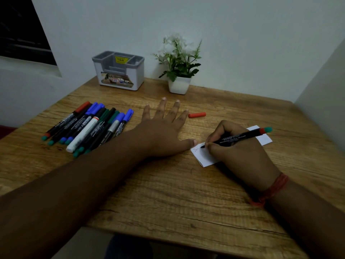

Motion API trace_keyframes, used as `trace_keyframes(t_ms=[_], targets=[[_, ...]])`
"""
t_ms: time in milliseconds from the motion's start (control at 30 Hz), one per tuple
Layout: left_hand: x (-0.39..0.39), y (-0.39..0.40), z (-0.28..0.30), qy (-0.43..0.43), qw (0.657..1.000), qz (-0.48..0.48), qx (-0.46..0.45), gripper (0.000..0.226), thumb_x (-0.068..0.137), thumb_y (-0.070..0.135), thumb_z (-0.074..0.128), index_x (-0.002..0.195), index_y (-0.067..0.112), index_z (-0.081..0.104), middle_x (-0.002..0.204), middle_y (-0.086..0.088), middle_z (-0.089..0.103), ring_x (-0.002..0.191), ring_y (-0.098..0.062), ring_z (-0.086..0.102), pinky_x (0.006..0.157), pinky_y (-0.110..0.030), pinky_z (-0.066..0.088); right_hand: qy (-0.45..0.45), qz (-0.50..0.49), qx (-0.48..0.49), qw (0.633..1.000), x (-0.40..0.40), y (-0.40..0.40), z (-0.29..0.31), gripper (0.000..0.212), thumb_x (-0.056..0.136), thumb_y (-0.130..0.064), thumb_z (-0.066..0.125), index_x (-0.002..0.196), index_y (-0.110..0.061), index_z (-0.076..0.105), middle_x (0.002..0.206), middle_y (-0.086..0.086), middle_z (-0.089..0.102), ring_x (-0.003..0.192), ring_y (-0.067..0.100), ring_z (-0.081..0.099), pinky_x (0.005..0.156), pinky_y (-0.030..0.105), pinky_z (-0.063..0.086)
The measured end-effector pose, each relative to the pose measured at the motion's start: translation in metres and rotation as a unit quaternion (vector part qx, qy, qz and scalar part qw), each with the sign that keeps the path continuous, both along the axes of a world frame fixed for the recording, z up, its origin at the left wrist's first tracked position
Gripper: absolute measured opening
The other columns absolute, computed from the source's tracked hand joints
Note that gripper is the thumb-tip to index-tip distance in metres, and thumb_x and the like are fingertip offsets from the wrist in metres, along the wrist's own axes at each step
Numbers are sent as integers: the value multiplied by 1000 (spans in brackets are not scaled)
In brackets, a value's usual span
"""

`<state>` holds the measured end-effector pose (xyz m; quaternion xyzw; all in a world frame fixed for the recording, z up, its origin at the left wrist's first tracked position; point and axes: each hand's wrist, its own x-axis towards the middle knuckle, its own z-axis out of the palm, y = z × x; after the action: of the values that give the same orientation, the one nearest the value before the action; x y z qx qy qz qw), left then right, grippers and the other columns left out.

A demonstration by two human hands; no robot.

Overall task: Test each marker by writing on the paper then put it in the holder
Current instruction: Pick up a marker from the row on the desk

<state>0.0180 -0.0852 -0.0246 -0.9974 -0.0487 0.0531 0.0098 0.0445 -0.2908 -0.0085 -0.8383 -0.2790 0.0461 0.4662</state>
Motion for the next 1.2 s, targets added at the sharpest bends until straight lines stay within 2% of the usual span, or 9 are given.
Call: trace_keyframes(t_ms=[200, 633, 767, 900, 1000, 1133, 1200], targets=[[0, 1, 0, -2, 1000, -3, 0, 96, 81, 87, 16, 154, 34, -20, 160, 1, -34, 145, -29, -34, 116, -66, -9, 8, -2, -9, 1000, 2, 0, 0, 8, 82, -11, 72, 80, -14, 66, 87, -3, 73, 88, 11, 68, 81, 44, 58], [1, 0, 1, 5, 1000, 0, 3, 97, 81, 87, 16, 154, 35, -20, 160, 1, -34, 145, -29, -33, 116, -65, -9, 8, -21, -13, 1000, 3, 0, 0, 8, 82, -12, 72, 80, -16, 65, 85, -4, 72, 83, 9, 68, 77, 46, 58], [1, 0, 1, 6, 1000, 0, 3, 97, 81, 87, 15, 153, 35, -21, 160, 2, -34, 145, -29, -34, 116, -65, -9, 20, -19, 2, 1000, 4, 0, 0, 10, 84, -11, 72, 79, -17, 66, 87, -4, 72, 87, 10, 68, 80, 47, 59], [1, 1, -1, 4, 1000, -4, -3, 96, 81, 87, 14, 153, 35, -21, 159, 2, -34, 145, -28, -34, 116, -65, -9, 35, -41, 73, 996, 6, -2, 1, 6, 86, -9, 71, 84, -12, 67, 90, -1, 73, 88, 10, 69, 83, 41, 57], [1, 2, -2, 0, 1000, -4, -14, 92, 83, 85, 13, 153, 36, -21, 159, 3, -34, 145, -27, -34, 116, -64, -10, 30, -90, 139, 986, 11, -7, 5, 7, 88, -16, 72, 89, -12, 67, 90, -3, 72, 82, 8, 69, 81, 33, 56], [3, 6, 2, -28, 998, 18, -44, 85, 88, 79, 12, 154, 36, -18, 160, 4, -32, 146, -26, -33, 117, -63, -10, 24, -129, 221, 966, 21, -13, 12, 9, 89, -16, 73, 96, -16, 68, 93, -4, 74, 84, 8, 72, 87, 34, 59], [7, 8, 5, -45, 996, 39, -60, 81, 91, 75, 14, 155, 35, -14, 161, 4, -29, 147, -26, -30, 118, -61, -9, 42, -124, 260, 957, 31, -14, 15, 12, 87, -12, 75, 94, -19, 69, 95, -3, 75, 90, 11, 73, 92, 37, 59]])
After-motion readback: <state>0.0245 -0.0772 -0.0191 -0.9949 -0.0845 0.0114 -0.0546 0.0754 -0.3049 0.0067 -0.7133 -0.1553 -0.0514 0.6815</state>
